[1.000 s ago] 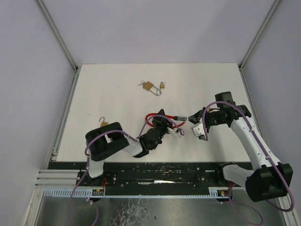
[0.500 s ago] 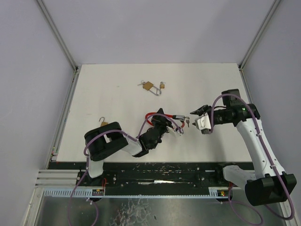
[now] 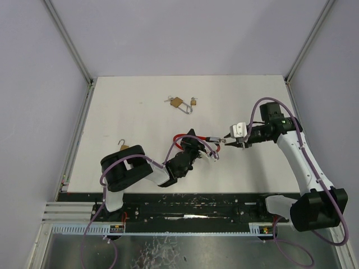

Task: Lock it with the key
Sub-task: Lock the lock.

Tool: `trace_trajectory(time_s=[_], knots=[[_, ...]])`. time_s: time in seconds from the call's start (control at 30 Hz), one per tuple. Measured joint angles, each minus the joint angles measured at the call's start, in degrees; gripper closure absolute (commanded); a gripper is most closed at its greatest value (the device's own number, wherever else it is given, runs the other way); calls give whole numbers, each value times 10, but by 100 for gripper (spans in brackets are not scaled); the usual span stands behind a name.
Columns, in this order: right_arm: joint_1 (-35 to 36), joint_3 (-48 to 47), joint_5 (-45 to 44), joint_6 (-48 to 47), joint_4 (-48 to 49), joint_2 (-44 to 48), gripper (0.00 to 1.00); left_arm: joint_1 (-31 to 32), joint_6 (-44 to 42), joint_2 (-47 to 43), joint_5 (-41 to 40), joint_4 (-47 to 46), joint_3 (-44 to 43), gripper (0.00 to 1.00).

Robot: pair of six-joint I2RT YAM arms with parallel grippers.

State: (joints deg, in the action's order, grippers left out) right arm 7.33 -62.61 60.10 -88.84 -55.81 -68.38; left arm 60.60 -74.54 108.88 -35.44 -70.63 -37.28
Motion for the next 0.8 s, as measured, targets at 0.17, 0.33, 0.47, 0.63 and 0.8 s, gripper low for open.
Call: trace_trajectory(time_s=[0.17, 0.33, 0.47, 0.63, 0.8], knots=[[0, 3, 0, 14, 18, -25, 68, 0, 1, 0, 0, 0, 0, 100], [0, 10, 0, 34, 41, -26, 80, 0, 2, 0, 0, 0, 0, 100], [0, 10, 0, 38, 45, -33, 91, 0, 2, 0, 0, 1, 0, 100], [0, 10, -5, 33, 45, -40, 100, 0, 2, 0, -2, 9, 0, 100], [0, 10, -20, 11, 44, -37, 100, 0, 4, -3, -1, 17, -2, 100]])
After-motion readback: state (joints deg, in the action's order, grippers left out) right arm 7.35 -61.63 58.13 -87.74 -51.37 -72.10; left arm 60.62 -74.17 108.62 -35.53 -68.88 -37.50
